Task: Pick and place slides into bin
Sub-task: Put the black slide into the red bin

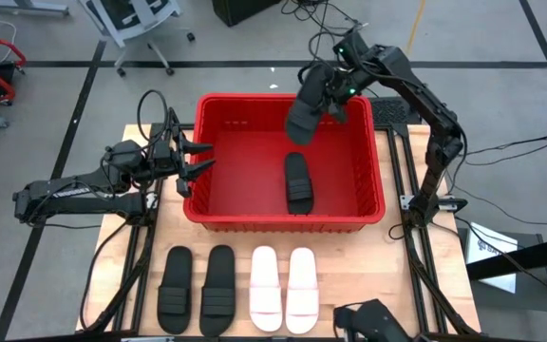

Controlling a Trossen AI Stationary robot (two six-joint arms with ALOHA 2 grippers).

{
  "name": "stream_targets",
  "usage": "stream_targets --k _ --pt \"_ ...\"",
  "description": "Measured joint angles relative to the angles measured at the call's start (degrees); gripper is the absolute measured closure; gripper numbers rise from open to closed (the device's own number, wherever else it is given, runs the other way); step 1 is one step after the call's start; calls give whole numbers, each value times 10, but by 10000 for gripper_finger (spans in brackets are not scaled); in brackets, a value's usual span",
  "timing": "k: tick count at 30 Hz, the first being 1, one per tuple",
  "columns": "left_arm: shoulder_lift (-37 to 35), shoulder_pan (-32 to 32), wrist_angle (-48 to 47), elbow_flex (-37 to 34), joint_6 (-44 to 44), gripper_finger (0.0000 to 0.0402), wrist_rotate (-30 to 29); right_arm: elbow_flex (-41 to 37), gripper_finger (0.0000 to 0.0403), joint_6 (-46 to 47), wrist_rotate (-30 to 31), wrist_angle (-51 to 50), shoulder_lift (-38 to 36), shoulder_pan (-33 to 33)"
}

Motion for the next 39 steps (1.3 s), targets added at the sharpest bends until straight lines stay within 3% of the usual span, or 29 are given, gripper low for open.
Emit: stream_targets --k 4,24,29,39 --pt "0 0 -1 0 0 204 0 0 395 -12 -52 -13 13 0" --pt "0 0 -17 0 -1 204 0 0 396 -155 -56 -148 138 19" --pt "0 0 -19 0 2 204 -5 -1 396 -171 -68 -146 167 43" --pt "0 0 -20 0 0 204 -5 -1 397 -190 -32 -117 220 54"
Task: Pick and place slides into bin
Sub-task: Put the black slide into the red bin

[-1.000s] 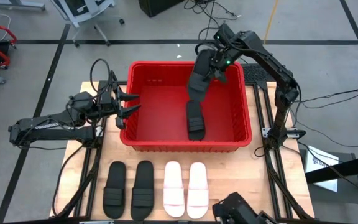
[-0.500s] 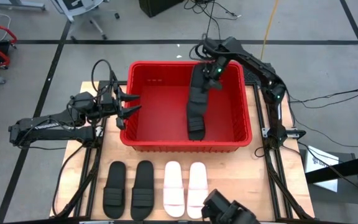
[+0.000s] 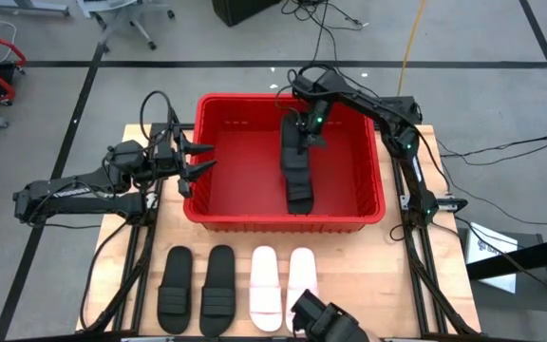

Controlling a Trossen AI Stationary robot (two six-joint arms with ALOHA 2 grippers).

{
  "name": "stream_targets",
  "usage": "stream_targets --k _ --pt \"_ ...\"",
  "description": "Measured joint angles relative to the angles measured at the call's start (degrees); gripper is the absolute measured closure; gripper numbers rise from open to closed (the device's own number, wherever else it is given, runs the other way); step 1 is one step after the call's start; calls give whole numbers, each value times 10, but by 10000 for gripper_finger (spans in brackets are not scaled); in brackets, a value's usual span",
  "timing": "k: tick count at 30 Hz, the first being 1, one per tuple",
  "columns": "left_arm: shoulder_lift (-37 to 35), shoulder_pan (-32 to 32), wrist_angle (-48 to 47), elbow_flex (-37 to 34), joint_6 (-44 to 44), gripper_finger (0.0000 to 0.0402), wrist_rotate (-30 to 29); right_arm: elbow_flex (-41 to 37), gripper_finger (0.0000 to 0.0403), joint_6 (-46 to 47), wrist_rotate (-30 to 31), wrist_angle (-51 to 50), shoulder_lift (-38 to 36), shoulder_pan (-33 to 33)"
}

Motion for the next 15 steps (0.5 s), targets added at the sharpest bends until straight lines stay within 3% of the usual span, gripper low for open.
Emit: stream_targets --k 15 --pt "0 0 -13 0 -1 204 0 -44 396 24 10 61 1 -2"
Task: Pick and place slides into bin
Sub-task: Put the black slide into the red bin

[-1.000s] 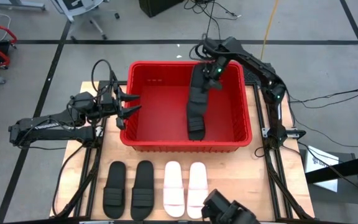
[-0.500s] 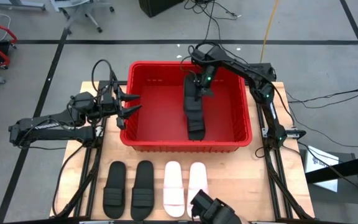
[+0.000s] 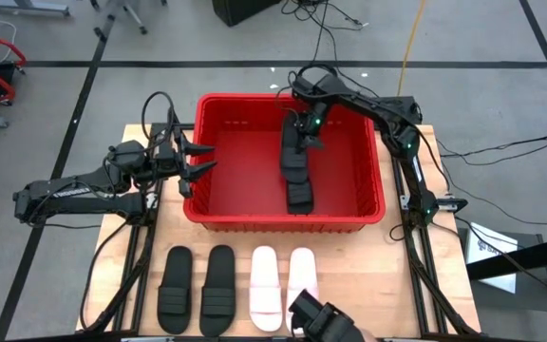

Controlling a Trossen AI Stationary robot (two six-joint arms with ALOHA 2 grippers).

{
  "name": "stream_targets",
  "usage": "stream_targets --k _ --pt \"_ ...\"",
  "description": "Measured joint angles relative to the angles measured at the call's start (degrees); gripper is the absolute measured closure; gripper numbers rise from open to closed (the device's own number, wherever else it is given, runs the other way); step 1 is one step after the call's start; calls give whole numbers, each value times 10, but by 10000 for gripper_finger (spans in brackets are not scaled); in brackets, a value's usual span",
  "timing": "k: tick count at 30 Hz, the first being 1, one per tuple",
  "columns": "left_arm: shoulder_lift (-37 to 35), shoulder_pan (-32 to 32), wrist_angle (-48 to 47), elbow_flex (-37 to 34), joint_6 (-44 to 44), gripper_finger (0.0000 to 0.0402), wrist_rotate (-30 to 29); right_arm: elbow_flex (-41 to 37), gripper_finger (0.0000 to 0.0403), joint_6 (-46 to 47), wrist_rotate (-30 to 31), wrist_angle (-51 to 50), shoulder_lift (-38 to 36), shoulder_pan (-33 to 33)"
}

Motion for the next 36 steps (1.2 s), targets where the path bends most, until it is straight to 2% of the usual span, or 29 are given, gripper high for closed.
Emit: stream_targets --k 9,12,18,22,36 --pt "0 0 1 0 0 204 0 -73 396 15 1 71 -1 -2" --pt "0 0 5 0 0 204 0 -74 396 15 4 78 -2 -2" --pt "0 0 6 0 0 204 0 -75 396 23 46 98 -1 -2" --pt "0 0 6 0 0 204 0 -75 392 21 46 99 -1 -2" --pt "0 0 6 0 0 204 -1 -75 317 28 47 100 0 -1"
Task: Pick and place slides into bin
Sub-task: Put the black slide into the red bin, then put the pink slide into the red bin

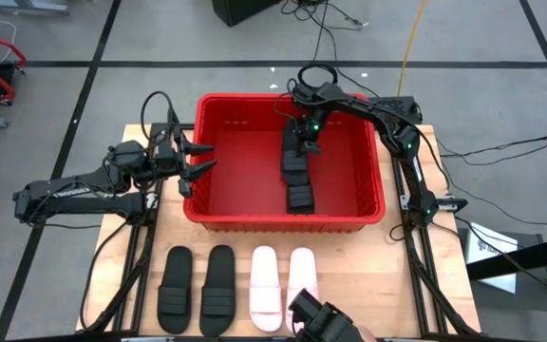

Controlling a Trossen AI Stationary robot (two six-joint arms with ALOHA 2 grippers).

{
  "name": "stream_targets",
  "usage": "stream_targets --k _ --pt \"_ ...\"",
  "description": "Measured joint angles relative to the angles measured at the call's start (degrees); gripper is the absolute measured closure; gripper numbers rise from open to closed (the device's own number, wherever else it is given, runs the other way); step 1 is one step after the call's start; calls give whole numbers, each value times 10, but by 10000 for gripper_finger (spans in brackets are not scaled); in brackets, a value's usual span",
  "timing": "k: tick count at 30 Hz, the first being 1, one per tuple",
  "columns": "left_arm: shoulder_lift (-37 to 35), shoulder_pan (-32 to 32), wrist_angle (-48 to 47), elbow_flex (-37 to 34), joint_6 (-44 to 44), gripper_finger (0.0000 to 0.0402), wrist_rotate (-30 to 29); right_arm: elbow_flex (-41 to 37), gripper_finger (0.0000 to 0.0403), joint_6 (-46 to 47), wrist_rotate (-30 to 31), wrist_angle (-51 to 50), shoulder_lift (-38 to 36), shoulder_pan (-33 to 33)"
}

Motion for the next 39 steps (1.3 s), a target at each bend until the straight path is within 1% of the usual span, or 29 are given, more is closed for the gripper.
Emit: stream_targets --k 8,16,19,24,39 --pt "0 0 -1 0 0 204 0 3 268 1 0 -1 -5 0" --pt "0 0 -2 0 -3 204 0 3 239 4 17 20 -28 -1" --pt "0 0 -3 0 -4 204 0 3 234 5 22 32 -42 -3" --pt "0 0 -3 0 -4 204 0 4 235 18 73 61 -75 -5" --pt "0 0 -5 0 -4 204 0 4 237 48 75 121 -196 -12"
